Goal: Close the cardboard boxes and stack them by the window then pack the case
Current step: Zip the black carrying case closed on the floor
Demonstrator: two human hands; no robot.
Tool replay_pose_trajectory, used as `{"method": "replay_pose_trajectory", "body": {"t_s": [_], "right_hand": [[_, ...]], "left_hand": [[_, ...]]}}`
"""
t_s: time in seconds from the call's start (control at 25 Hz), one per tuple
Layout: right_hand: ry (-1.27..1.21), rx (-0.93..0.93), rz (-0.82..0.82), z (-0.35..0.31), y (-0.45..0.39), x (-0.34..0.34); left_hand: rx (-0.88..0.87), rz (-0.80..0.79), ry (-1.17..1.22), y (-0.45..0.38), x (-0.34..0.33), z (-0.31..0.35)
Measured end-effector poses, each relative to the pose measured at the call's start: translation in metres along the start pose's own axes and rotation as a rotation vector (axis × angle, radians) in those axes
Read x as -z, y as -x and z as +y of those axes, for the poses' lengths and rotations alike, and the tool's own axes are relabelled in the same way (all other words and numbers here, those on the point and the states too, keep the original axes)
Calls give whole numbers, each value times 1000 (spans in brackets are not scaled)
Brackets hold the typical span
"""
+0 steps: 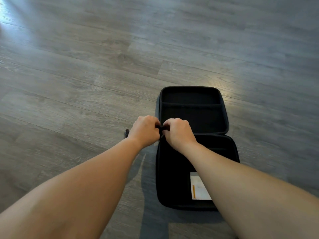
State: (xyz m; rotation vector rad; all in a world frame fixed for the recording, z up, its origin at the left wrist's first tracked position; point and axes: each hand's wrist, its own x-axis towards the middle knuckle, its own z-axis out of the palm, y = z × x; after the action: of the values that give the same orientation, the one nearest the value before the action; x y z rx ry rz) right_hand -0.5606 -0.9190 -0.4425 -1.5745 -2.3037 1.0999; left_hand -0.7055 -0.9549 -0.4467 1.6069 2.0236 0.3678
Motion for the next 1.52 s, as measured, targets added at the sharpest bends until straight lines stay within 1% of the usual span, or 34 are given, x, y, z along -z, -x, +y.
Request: {"method": "replay_pose_trajectory", "body": {"t_s": [0.08, 0.16, 0.2, 0.24, 0.36, 0.44, 0.52, 0.6, 0.68, 0.76, 0.84, 0.92, 1.0, 1.08, 1.2, 1.32, 1.52], "right_hand": [[-6, -13, -20, 11, 12, 7], [-39, -32, 30, 23, 21, 11], [-62, -47, 53, 29, 25, 14], [-64, -60, 38, 35, 28, 18], [99, -74, -189, 49, 38, 25], [199, -78, -276, 51, 43, 19], [230, -80, -282, 47, 45, 13], [228, -69, -217, 38, 43, 8], [215, -27, -109, 29, 40, 4], [265, 95, -37, 16, 34, -3], [382, 256, -9, 0, 24, -16], [472, 360, -24, -18, 15, -32], [491, 363, -106, -31, 8, -47], [492, 338, -204, -39, 4, -65], [479, 294, -292, -44, 0, -83], [461, 272, -258, -44, -5, -93], [476, 253, -227, -44, -11, -101]], "left_hand": [[-62, -6, 5, 2, -6, 12], [-84, -19, 36, 5, -10, 23], [-92, -53, 29, 6, -11, 28], [-106, -107, -1, 7, -13, 31], [-162, -300, -171, 17, -25, 36], [-166, -355, -244, 29, -36, 39], [-170, -325, -246, 34, -42, 39], [-136, -202, -177, 34, -38, 35], [-66, -52, -128, 35, -30, 21], [33, 17, -155, 41, -20, -2], [160, 15, -211, 49, -7, -30], [263, 3, -242, 55, 6, -55], [339, -14, -242, 60, 14, -74], [404, -17, -192, 64, 18, -90], [403, -34, -115, 64, 14, -106], [346, -60, -92, 60, 7, -106], [262, -61, -123, 55, -2, -101]]}}
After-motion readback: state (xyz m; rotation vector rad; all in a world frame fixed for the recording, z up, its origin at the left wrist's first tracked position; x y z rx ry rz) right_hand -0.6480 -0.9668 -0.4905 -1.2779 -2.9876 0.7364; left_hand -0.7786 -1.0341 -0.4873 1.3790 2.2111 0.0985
